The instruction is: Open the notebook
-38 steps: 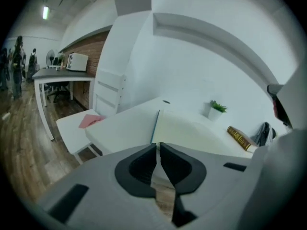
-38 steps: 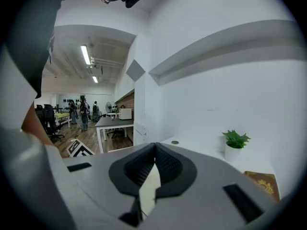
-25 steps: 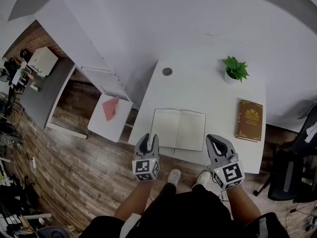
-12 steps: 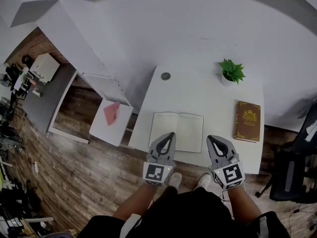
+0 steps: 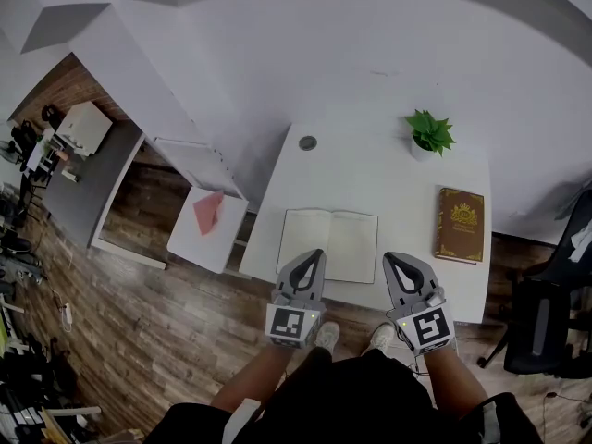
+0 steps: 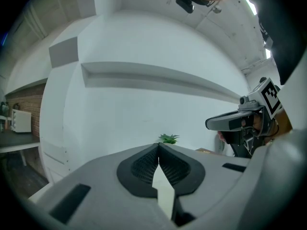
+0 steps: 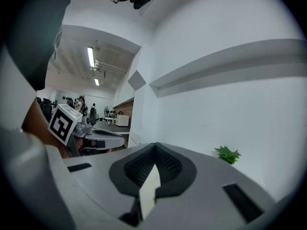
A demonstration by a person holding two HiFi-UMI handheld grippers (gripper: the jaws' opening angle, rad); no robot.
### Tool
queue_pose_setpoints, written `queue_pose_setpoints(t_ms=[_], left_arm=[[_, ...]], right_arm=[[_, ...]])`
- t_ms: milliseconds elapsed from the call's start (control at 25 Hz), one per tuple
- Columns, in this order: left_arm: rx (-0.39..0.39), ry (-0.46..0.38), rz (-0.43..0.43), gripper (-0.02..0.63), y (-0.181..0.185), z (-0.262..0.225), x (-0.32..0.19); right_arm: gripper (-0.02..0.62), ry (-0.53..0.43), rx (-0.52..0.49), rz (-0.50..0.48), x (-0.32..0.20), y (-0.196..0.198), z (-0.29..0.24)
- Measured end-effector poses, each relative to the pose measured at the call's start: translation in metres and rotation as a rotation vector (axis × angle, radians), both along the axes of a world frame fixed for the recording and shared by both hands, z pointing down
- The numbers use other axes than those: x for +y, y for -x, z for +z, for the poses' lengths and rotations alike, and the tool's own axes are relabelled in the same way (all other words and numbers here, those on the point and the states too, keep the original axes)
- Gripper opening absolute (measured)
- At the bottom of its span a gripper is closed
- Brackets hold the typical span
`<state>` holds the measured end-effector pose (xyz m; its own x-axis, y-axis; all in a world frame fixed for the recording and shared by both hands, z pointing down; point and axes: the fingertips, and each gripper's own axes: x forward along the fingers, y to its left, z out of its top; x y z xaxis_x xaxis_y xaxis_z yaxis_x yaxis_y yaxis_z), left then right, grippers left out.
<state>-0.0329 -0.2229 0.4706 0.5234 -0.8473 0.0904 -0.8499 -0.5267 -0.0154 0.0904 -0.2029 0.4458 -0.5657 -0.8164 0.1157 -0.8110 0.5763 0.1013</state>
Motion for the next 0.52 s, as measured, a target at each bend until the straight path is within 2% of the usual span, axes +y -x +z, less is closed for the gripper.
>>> queue_pose_setpoints(t_ms=[520], left_arm=[[-0.028,0.016,-0.021,0.006,0.0068,0.008,0.0048]], right_arm=[[0.002,0.018,-0.026,0.022,0.0062,-0.0016,0.0028]])
